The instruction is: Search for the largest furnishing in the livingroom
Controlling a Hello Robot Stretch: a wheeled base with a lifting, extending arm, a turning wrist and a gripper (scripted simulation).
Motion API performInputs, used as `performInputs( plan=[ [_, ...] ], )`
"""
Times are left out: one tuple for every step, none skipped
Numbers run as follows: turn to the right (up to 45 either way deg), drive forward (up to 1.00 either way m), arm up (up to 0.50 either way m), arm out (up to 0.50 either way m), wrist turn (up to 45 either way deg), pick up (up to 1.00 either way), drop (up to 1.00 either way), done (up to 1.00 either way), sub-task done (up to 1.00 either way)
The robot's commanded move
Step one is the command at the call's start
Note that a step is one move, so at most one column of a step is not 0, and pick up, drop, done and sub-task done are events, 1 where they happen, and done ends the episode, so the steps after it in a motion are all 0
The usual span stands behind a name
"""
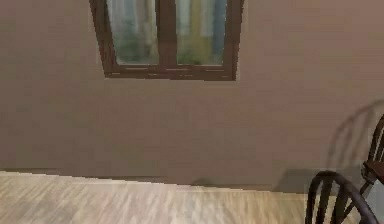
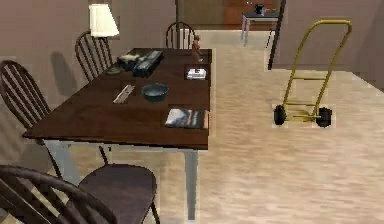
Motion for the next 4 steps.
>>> performInputs(
  plan=[
    [0.0, 0.80, 0.00, 0.00, 0.0, 0.00, 0.00, 0.00, 0.00],
    [45.0, 0.00, 0.00, 0.00, 0.0, 0.00, 0.00, 0.00, 0.00],
    [45.0, 0.00, 0.00, 0.00, 0.0, 0.00, 0.00, 0.00, 0.00],
    [45.0, 0.00, 0.00, 0.00, 0.0, 0.00, 0.00, 0.00, 0.00]
  ],
)
